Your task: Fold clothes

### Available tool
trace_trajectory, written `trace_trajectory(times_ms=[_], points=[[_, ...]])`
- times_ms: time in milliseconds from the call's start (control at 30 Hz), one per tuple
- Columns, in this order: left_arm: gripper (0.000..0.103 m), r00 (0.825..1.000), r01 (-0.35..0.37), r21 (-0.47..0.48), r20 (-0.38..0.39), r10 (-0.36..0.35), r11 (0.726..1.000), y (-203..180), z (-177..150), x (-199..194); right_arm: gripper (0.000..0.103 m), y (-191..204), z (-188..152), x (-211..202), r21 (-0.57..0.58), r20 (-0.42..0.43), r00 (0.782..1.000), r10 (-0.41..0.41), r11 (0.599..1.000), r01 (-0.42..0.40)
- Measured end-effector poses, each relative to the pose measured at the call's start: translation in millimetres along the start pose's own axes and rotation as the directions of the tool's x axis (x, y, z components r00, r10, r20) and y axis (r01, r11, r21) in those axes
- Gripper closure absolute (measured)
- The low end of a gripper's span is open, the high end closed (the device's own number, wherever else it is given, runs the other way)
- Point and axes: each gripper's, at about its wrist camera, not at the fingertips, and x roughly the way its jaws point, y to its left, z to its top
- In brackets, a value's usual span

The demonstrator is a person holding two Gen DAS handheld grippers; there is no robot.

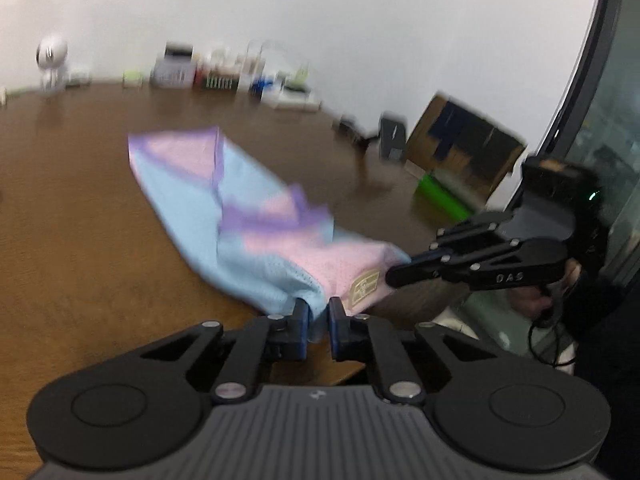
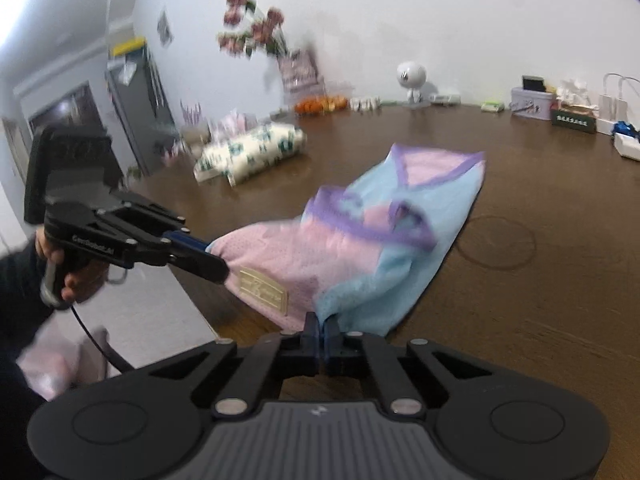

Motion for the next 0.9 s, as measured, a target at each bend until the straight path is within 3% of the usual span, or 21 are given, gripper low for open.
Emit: trace_trajectory(times_ms=[100, 267, 300, 367, 400, 433, 467, 533, 633, 733, 800, 867, 900], points=[[0.096, 0.997, -0.002, -0.031, 0.074, 0.004, 1.000, 9.2, 21.0, -3.1, 0.102, -6.9, 20.3, -10.0, 0.012, 0.062, 0.998, -0.013, 1.000, 0.013], [0.098, 0.995, -0.041, -0.114, 0.083, 0.051, 0.993, 36.4, 51.9, 28.0, 0.102, -40.3, 69.9, 20.4, 0.015, 0.066, 0.997, -0.047, 0.999, 0.046], [0.093, 0.996, -0.049, -0.153, 0.063, 0.059, 0.987, 41.1, 54.3, 31.1, 0.102, -46.8, 78.2, 30.7, 0.023, 0.046, 0.998, -0.054, 0.998, 0.053], [0.069, 0.996, -0.054, -0.171, 0.067, 0.066, 0.984, 34.0, 43.3, 23.2, 0.102, -51.7, 86.2, 43.4, 0.016, 0.003, 0.996, -0.084, 0.996, 0.084], [0.042, 0.995, -0.056, -0.175, 0.072, 0.069, 0.983, 29.3, 36.7, 18.2, 0.102, -53.0, 87.3, 46.8, 0.013, -0.012, 0.996, -0.092, 0.996, 0.092], [0.030, 0.994, -0.057, -0.180, 0.077, 0.072, 0.982, 24.5, 30.0, 13.3, 0.102, -55.0, 84.3, 45.8, 0.022, -0.015, 0.997, -0.082, 0.996, 0.082], [0.028, 0.993, -0.057, -0.159, 0.096, 0.073, 0.986, 13.9, 20.3, 8.3, 0.102, -57.0, 81.4, 44.7, 0.033, -0.018, 0.997, -0.072, 0.997, 0.072], [0.016, 0.987, -0.066, -0.088, 0.141, 0.078, 0.994, -9.9, 5.4, 5.4, 0.102, -60.2, 78.0, 42.4, 0.061, -0.019, 0.998, -0.067, 0.996, 0.068], [0.011, 0.970, -0.164, 0.097, 0.196, 0.142, 0.982, -47.2, -6.3, 15.0, 0.102, -60.9, 79.9, 43.3, 0.069, -0.020, 0.997, -0.069, 0.995, 0.070], [0.012, 0.938, -0.307, 0.289, 0.255, 0.236, 0.907, -72.9, -17.2, 36.5, 0.102, -59.2, 85.5, 43.8, 0.064, -0.020, 0.997, -0.074, 0.995, 0.075], [0.015, 0.929, -0.347, 0.398, 0.271, 0.252, 0.849, -79.3, -24.6, 50.6, 0.102, -58.6, 87.6, 42.0, 0.064, -0.018, 0.998, -0.061, 0.996, 0.062], [0.028, 0.946, -0.311, 0.480, 0.243, 0.217, 0.820, -75.9, -28.2, 58.8, 0.102, -58.3, 88.1, 39.3, 0.068, -0.016, 0.998, -0.065, 0.996, 0.066], [0.047, 0.958, -0.280, 0.510, 0.209, 0.198, 0.813, -72.3, -27.3, 62.5, 0.102, -57.9, 88.1, 37.6, 0.069, -0.015, 0.998, -0.068, 0.995, 0.069]])
